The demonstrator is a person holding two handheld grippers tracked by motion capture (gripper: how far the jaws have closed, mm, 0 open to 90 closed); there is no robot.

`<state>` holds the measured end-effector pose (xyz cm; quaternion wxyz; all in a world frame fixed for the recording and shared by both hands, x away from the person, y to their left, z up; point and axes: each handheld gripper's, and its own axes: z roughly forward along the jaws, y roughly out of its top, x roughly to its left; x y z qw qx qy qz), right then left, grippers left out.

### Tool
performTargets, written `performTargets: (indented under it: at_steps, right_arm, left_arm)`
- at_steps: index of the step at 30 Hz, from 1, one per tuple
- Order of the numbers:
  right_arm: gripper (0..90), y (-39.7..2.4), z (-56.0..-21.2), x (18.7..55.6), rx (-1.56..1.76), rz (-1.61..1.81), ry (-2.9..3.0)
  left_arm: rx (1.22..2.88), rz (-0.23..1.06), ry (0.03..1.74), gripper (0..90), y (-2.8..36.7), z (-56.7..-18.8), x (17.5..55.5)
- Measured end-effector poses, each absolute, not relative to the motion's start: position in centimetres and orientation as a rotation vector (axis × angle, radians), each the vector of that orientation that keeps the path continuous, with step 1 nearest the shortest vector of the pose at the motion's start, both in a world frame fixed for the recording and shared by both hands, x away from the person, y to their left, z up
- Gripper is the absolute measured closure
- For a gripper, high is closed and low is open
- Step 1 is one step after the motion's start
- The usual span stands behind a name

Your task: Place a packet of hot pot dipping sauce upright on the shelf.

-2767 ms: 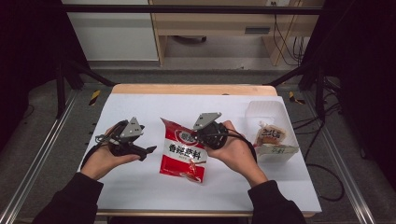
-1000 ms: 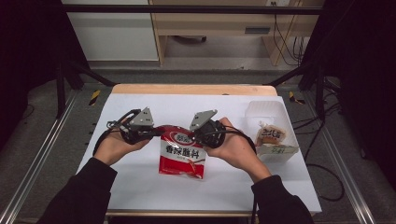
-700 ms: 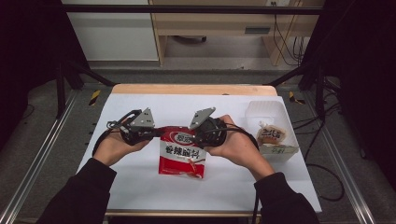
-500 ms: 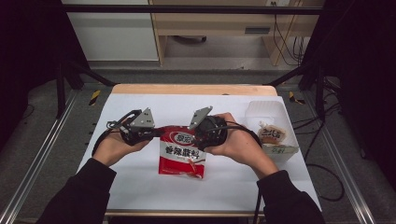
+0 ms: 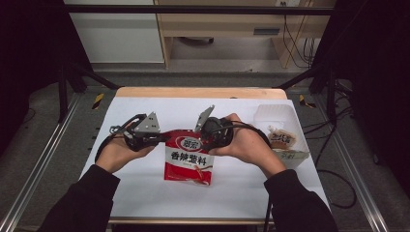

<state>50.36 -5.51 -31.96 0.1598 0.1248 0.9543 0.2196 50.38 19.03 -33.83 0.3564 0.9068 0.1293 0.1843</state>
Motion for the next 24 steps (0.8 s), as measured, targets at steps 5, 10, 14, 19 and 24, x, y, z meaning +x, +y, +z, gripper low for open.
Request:
performTargets:
  at_steps: [5,10,14,19,24]
  right_arm:
    - [68.4,-5.49,-32.16,50.45,0.335,0.601,2.743]
    - [81.2,-5.41,-32.25,50.42,0.336,0.59,2.761]
    - [89.1,-5.47,-32.38,50.42,0.337,0.588,2.769]
    - [89.7,-5.43,-32.48,50.25,0.339,0.597,2.765]
    - [89.8,-5.36,-32.34,50.18,0.326,0.614,2.767]
  left_arm:
    - [2.337,0.472,0.33,90.0,19.01,-33.71,50.33]
    - [2.339,0.469,0.322,90.0,18.94,-33.67,50.21]
    - [2.339,0.465,0.321,90.0,18.93,-33.71,50.2]
    - [2.329,0.465,0.33,89.5,19.13,-33.89,50.15]
    - [2.299,0.465,0.364,79.1,19.77,-34.11,50.1]
